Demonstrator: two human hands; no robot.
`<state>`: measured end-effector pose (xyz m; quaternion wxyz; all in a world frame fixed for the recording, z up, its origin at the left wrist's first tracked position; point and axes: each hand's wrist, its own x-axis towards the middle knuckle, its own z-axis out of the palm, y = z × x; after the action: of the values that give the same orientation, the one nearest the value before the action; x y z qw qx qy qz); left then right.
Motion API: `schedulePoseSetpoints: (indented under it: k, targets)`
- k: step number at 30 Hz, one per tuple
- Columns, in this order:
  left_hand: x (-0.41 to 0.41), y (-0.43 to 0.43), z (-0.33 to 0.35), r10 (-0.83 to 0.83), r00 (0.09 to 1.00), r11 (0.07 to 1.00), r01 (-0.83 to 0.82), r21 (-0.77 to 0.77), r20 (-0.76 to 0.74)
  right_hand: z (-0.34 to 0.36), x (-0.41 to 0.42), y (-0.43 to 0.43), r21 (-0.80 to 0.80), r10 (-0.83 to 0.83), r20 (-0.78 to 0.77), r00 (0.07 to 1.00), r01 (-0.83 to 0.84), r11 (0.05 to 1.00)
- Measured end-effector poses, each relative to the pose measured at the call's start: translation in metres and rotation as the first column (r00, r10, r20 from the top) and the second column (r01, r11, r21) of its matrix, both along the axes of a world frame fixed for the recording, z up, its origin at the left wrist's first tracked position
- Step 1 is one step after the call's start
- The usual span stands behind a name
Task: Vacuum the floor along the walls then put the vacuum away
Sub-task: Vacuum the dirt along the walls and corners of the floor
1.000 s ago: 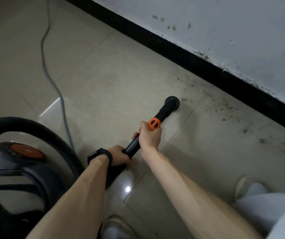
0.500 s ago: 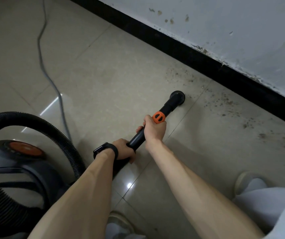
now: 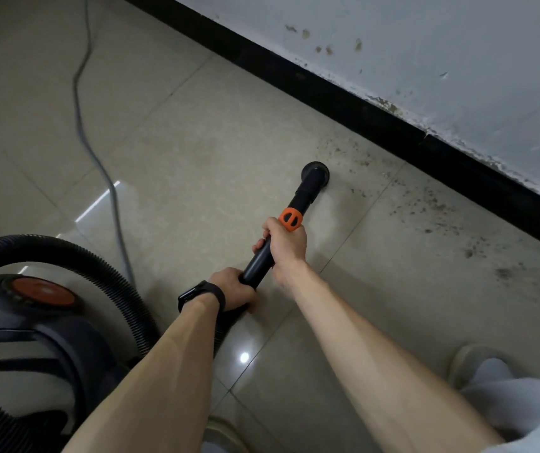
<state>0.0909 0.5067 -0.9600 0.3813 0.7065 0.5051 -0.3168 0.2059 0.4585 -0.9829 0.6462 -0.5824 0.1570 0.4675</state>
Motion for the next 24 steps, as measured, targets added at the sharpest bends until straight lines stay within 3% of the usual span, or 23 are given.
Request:
schedulePoseSetpoints:
  k: [24]
  targets:
    - [0.031, 0.018, -0.021, -0.056, 0.991, 0.984, 0.034, 0.176, 0.122, 0.005, 0.045, 0.029, 0.036, -0.027, -0.022, 0.999, 0.027, 0.999]
